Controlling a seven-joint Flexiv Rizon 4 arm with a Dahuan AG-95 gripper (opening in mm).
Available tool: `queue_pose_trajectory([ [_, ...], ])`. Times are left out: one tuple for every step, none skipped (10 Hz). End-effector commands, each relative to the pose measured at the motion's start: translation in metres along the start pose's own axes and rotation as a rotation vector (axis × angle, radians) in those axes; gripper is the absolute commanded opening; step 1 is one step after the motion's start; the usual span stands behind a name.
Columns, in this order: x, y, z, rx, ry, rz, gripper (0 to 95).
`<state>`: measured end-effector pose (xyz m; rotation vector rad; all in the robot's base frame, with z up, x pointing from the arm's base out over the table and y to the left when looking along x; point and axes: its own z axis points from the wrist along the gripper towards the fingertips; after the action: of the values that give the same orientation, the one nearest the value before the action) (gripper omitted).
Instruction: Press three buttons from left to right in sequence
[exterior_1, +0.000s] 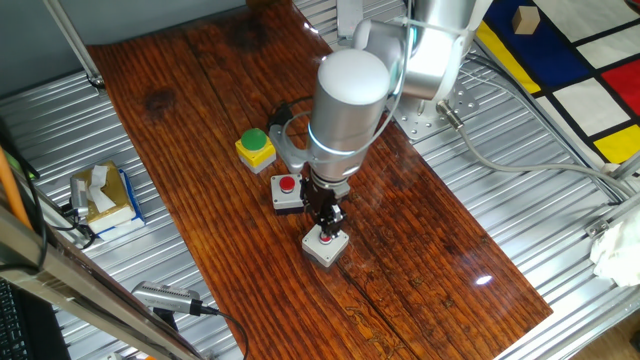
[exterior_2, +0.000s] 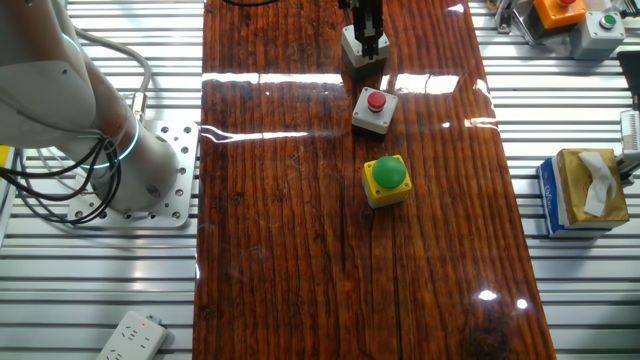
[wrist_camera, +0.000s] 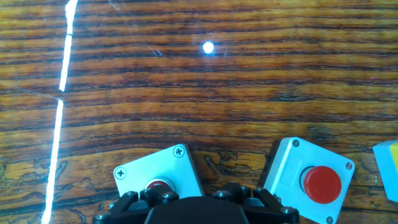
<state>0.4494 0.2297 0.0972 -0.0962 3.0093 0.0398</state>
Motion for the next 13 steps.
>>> queue_pose_trajectory([
  [-0.0005, 0.0003, 0.0014, 0.003, -0.002, 0.0, 57.0],
  [-0.0007, 0.001, 0.002, 0.005, -0.002, -0.001, 57.0],
  [-0.0009, 0.0015, 0.0024, 0.005, -0.001, -0.001, 57.0],
  [-0.001, 0.0021, 0.0031, 0.007, -0.001, -0.002, 57.0],
  [-0.001, 0.0021, 0.0035, 0.007, -0.001, -0.003, 57.0],
  [-0.0007, 0.002, 0.0058, 0.006, -0.004, -0.004, 57.0],
  [-0.0008, 0.002, 0.0063, 0.003, -0.007, -0.005, 57.0],
  [-0.0009, 0.0019, 0.0063, 0.002, -0.009, -0.006, 57.0],
  [-0.0012, 0.0017, 0.0062, -0.001, -0.012, -0.004, 57.0],
  [-0.0015, 0.0016, 0.0061, -0.002, -0.012, -0.003, 57.0],
  [-0.0015, 0.0015, 0.006, -0.002, -0.011, -0.002, 57.0],
  [-0.0019, 0.0013, 0.0023, -0.003, -0.003, 0.0, 57.0],
  [-0.0024, 0.0015, -0.0021, -0.002, 0.004, 0.003, 57.0],
])
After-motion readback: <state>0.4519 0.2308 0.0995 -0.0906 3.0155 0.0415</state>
